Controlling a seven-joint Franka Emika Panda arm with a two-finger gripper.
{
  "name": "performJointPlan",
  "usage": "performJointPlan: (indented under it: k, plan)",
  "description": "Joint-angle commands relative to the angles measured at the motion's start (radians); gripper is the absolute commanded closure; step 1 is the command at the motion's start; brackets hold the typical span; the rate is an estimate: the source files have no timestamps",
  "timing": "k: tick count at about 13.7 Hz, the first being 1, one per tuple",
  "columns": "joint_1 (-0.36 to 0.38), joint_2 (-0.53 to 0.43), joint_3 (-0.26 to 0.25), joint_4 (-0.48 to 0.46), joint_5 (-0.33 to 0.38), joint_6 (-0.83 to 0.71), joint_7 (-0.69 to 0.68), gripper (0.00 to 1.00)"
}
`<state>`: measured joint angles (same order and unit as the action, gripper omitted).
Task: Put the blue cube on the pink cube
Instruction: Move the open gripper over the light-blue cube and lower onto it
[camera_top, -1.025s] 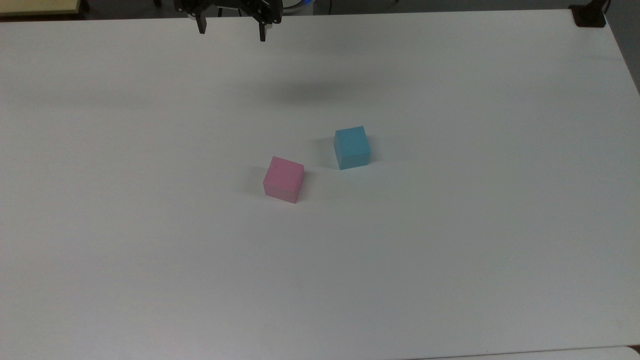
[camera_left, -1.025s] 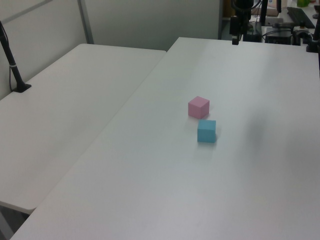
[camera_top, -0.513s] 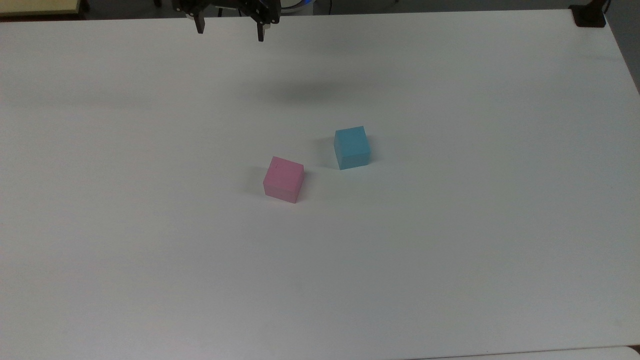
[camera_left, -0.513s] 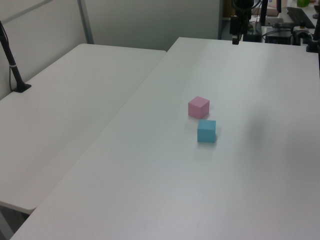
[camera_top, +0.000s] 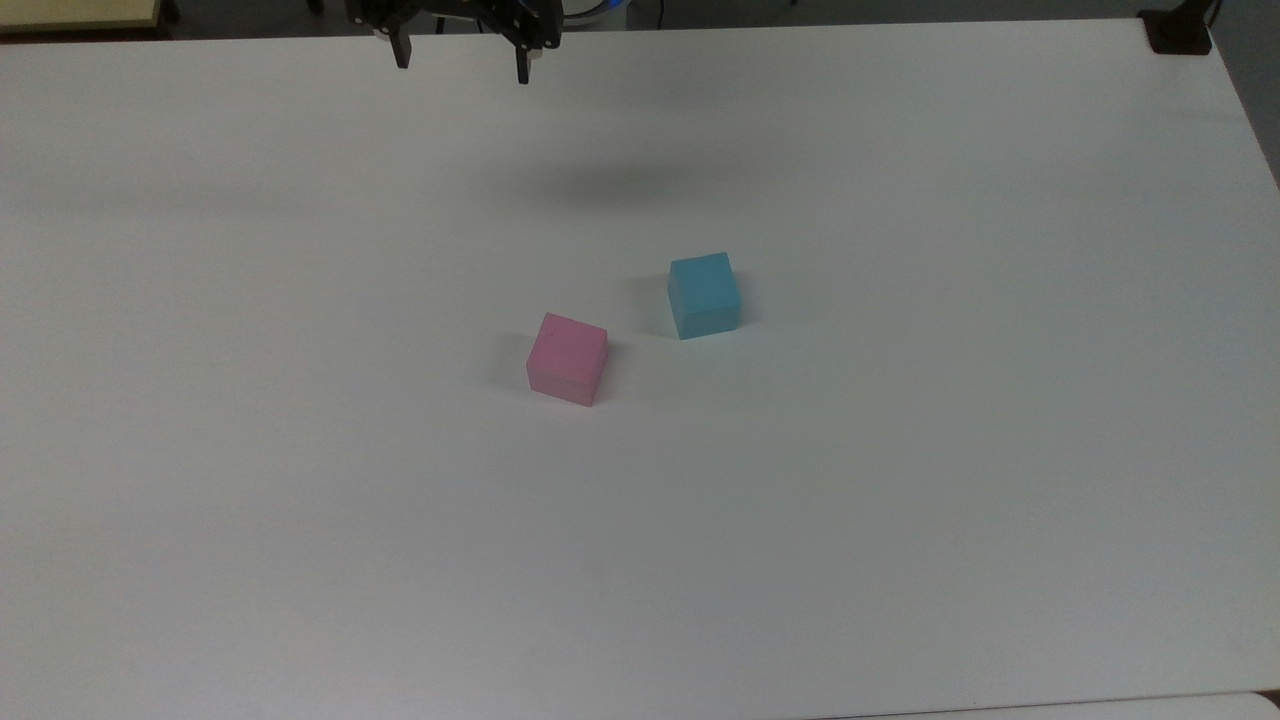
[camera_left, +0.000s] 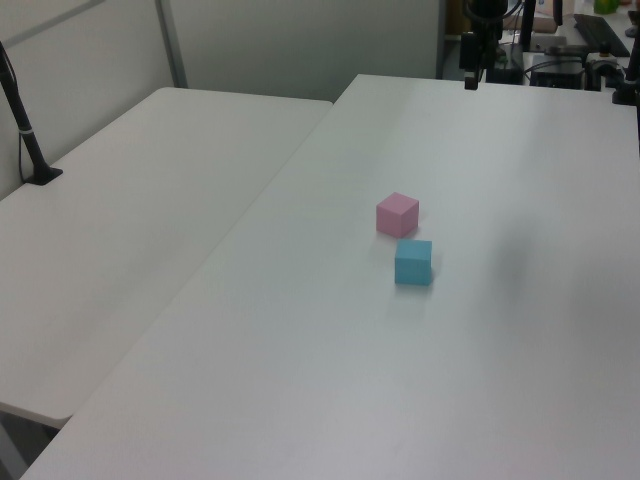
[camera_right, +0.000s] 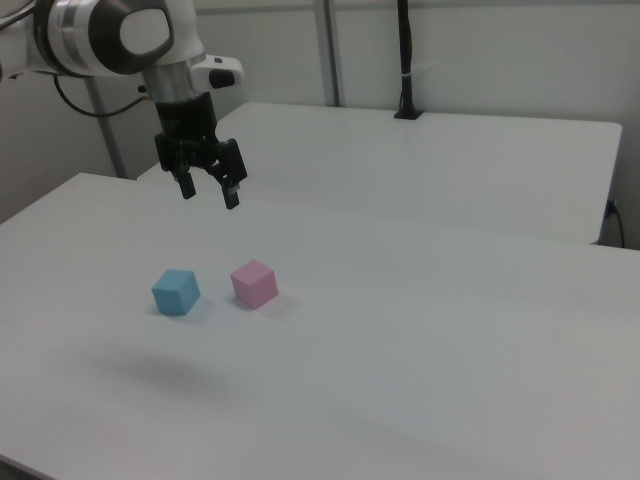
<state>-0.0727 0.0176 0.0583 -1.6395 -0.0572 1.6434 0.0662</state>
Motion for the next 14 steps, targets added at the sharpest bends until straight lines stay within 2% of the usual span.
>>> performJointPlan:
  k: [1,5,8,14]
  plan:
    - [0.048,0.025,0.014,-0.017,0.005,-0.004,-0.014,0.0]
    - [0.128,0.079,0.014,-0.022,0.005,0.041,-0.014,0.0]
    - [0.217,0.166,0.015,-0.025,0.01,0.103,-0.014,0.0]
    - [0.306,0.32,0.014,-0.048,0.034,0.262,-0.002,0.0]
